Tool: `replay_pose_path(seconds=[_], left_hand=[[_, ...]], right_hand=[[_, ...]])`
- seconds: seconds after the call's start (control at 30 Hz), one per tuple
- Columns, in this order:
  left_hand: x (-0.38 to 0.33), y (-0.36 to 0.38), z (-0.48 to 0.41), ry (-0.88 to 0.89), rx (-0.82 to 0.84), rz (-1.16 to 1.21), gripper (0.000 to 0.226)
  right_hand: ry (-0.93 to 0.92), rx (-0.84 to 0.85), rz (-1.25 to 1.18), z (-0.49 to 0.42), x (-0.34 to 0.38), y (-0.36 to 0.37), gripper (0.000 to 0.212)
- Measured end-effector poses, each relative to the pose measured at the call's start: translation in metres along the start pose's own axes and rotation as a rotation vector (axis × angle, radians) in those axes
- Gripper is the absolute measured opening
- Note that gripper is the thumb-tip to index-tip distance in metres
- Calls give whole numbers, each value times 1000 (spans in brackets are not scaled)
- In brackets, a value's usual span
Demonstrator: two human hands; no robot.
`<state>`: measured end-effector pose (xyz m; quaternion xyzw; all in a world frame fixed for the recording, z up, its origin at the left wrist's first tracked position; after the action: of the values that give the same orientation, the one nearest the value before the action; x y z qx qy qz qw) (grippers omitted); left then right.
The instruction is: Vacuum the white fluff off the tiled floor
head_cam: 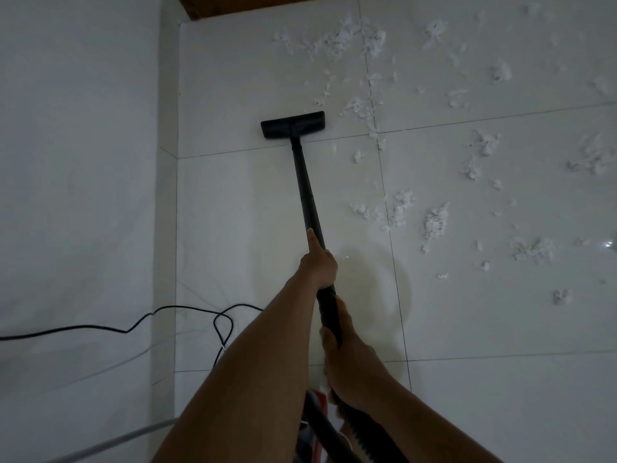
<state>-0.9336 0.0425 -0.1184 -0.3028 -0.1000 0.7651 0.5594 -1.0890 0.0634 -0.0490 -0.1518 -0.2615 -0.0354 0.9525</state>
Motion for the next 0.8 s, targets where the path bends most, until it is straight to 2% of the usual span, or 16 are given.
replay_pose_path(seconds=[0.33, 0.57, 0.8], left_hand=[[-28, -34, -27, -3, 10, -23, 72], [-52, -51, -54, 1, 3, -23, 74], [-84, -73, -80, -9, -9, -35, 73]], right_hand=[[43, 18, 5, -20, 48, -13, 63], [-20, 32, 106, -34, 91, -43, 59], [-45, 50, 60, -62, 124, -61, 61]])
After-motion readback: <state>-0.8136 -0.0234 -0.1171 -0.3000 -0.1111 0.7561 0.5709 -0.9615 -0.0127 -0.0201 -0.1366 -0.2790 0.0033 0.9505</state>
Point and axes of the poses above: each hand's wrist, its own z-axis away from the middle knuckle, its own y-axis out of the palm, x = y × z, the point moved 10 cm from there along -z, towards the middle knuckle, and after that the axes turned 7 degrees about -x, right-handed, at the moved point
